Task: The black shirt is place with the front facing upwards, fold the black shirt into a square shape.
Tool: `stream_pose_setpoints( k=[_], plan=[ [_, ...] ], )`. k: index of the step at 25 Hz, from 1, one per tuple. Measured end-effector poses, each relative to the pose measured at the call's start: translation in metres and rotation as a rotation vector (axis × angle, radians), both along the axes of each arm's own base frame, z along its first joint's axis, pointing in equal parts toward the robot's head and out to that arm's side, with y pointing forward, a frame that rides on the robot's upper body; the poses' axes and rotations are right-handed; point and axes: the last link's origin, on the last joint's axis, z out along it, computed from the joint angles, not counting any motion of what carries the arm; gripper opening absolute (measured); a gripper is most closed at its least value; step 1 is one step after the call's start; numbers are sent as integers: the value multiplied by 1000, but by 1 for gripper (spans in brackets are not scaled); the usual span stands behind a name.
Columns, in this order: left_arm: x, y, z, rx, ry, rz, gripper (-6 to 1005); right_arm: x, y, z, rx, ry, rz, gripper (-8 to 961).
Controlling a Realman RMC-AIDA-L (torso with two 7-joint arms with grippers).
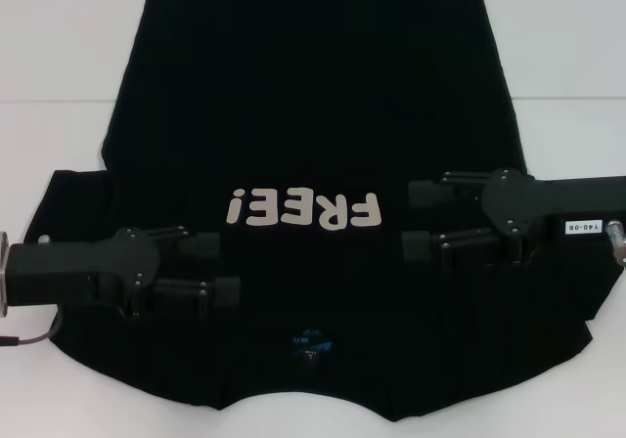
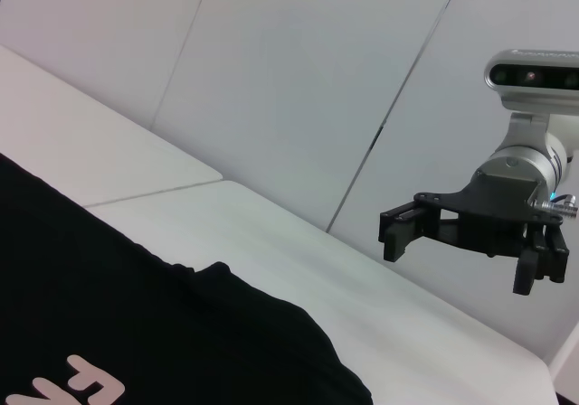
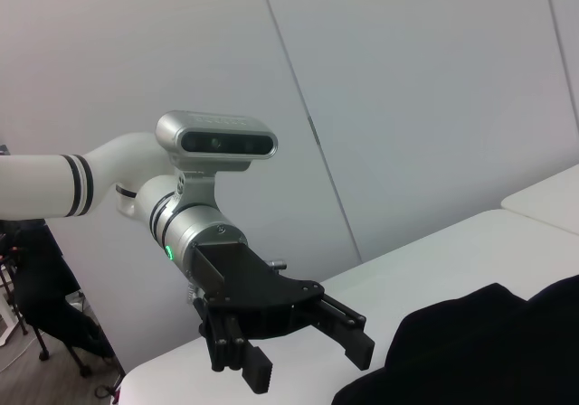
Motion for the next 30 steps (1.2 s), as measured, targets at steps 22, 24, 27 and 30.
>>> stream_pose_setpoints(
  k=[22, 24, 27, 30],
  plan=[
    [-56, 32, 34, 232, -7, 538, 916, 0, 1, -3, 24, 25, -24, 927],
    [-63, 31, 38, 242, -6, 587, 915, 0, 1, -4, 24, 26, -28, 927],
    [-76, 26, 44, 253, -5, 671, 912, 0, 1, -5, 22, 27, -31, 927],
    [-89, 19, 50, 261, -4, 739, 910, -1, 3, -5, 25, 26, -31, 927]
  ],
)
